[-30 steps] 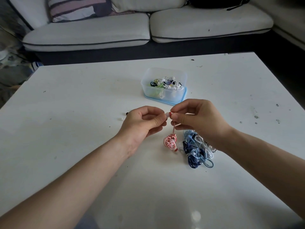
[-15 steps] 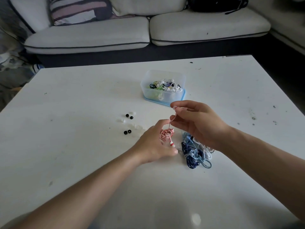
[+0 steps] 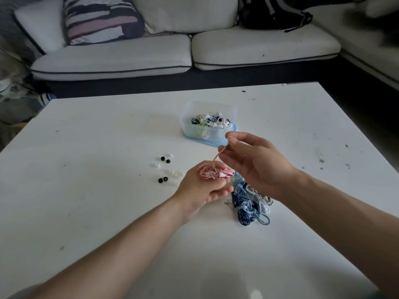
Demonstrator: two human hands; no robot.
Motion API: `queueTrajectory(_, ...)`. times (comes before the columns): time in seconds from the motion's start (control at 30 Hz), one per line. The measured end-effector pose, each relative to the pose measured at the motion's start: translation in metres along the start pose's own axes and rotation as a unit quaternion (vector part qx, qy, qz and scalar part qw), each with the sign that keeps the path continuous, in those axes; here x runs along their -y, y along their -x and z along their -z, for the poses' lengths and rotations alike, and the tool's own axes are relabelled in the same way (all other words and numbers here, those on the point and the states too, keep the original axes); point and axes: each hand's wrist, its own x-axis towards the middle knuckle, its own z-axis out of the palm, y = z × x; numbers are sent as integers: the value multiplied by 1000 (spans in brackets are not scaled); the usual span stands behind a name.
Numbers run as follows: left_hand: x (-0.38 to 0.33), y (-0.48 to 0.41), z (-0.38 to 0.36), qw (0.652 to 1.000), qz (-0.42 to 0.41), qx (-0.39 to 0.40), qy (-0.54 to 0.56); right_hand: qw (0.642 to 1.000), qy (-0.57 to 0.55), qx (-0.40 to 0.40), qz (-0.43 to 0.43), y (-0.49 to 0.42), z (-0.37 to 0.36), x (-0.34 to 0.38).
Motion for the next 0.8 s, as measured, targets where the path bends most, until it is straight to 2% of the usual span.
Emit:
queueTrajectory(0.2, -25, -1, 11, 998, -26, -55, -3, 987, 141, -67, 23, -2, 7, 3)
queueTrajectory(0.33, -53, -18, 24, 996, -28, -83, -10, 985, 140, -92, 37, -20, 7, 11)
queueTrajectory(0.5, -89, -67, 32, 980, -83, -148, -108, 976, 165, -127, 68, -66, -1, 29)
queueTrajectory(0.6, -109, -101, 38, 948, -120, -196, -220, 948, 258, -157, 96, -100, -9, 40)
queueTrajectory(0.67, -118, -121, 40, 904, -131, -225, -338, 915, 339, -183, 119, -122, -12, 45)
queueTrajectory(0.73, -124, -138, 40, 867, -144, -217, -426, 879, 409, -201, 144, -140, -12, 49)
queueTrajectory(0.8, -126, -151, 38, 847, -136, -183, -480, 862, 437, -201, 159, -150, -10, 52)
